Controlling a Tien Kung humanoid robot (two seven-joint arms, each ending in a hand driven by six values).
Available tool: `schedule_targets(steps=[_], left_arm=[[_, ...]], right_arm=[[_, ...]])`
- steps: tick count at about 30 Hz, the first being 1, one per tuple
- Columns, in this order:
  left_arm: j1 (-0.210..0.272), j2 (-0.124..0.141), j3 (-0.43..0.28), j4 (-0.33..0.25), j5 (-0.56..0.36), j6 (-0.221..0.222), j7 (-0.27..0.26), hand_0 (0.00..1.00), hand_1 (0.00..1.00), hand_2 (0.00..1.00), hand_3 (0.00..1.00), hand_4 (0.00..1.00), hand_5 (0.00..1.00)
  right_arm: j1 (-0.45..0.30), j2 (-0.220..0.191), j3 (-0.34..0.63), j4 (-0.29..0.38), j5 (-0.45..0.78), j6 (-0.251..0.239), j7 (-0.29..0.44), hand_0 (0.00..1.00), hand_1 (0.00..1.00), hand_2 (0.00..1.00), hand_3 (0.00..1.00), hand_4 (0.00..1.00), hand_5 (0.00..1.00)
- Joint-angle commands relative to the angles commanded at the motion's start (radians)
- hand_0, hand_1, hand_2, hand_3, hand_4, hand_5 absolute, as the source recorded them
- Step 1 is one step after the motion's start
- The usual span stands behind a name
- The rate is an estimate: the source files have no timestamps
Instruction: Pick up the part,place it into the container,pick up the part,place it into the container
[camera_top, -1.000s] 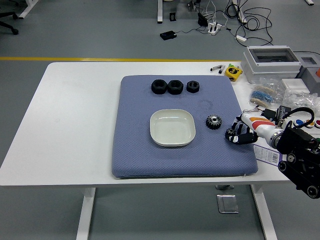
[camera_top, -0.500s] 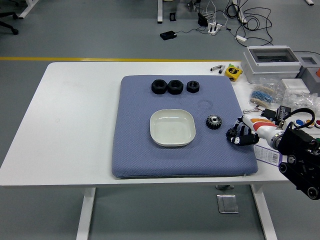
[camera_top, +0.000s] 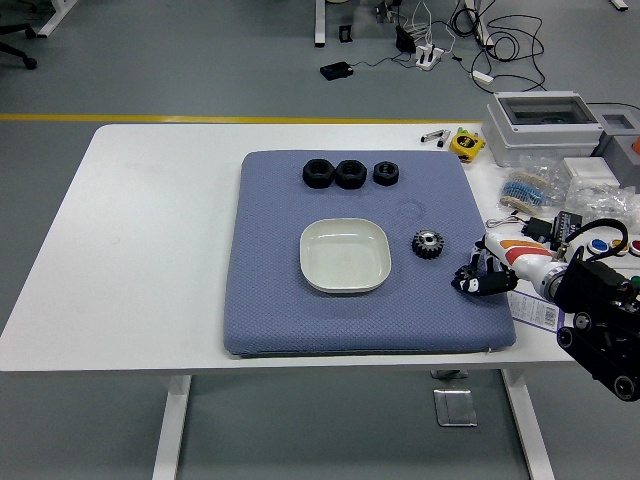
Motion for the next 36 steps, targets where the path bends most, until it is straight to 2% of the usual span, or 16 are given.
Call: schedule_targets(steps=[4, 10, 16, 20, 28, 31, 36], left_arm=[[-0.001, 0.000, 0.000, 0.000, -0.001, 0.000, 0.000, 0.534, 0.555, 0.655, 0.594, 0.587, 0.561], [-0.002, 0.001, 0.001, 0.000, -0.002, 0.000, 0.000, 0.534, 0.554, 0.655, 0.593, 0.587, 0.562], [-0.002, 0.001, 0.000, 0.000, -0.001, 0.000, 0.001, 0.532, 0.552, 0.655, 0.594, 0.587, 0.559], [-0.001, 0.001, 0.000, 0.000, 0.000, 0.000, 0.001, 0.533, 0.552, 0.655, 0.594, 0.587, 0.559], [0.001, 0.001, -0.002, 0.001, 0.004, 0.001, 0.001, 0.533, 0.553, 0.656, 0.594, 0.588, 0.560], [0.004, 0.002, -0.003, 0.001, 0.002, 0.002, 0.001, 0.530, 0.549, 0.656, 0.594, 0.589, 0.560], [0.007, 0.002, -0.006, 0.000, 0.011, 0.002, 0.004, 0.526, 0.550, 0.658, 0.595, 0.589, 0.559]], right_arm=[[0.002, -0.002, 0.001, 0.005, 0.001, -0.015, 0.007, 0.002, 0.015, 0.139, 0.284, 0.727, 0.228], [0.003, -0.003, 0.001, 0.006, 0.000, -0.006, 0.004, 0.002, 0.006, 0.125, 0.271, 0.717, 0.241], [0.000, -0.009, 0.008, 0.035, -0.007, -0.014, 0.011, 0.002, 0.002, 0.108, 0.262, 0.710, 0.248], [-0.001, -0.017, 0.016, 0.081, -0.023, -0.022, 0.008, 0.002, 0.002, 0.098, 0.255, 0.703, 0.252], [0.025, -0.026, 0.001, 0.215, -0.064, -0.031, -0.013, 0.002, 0.002, 0.099, 0.248, 0.693, 0.254], [0.035, -0.013, -0.014, 0.249, -0.065, -0.043, -0.015, 0.002, 0.002, 0.104, 0.244, 0.691, 0.254], [0.062, 0.062, -0.048, 0.250, -0.047, -0.083, -0.018, 0.002, 0.002, 0.115, 0.246, 0.686, 0.240]])
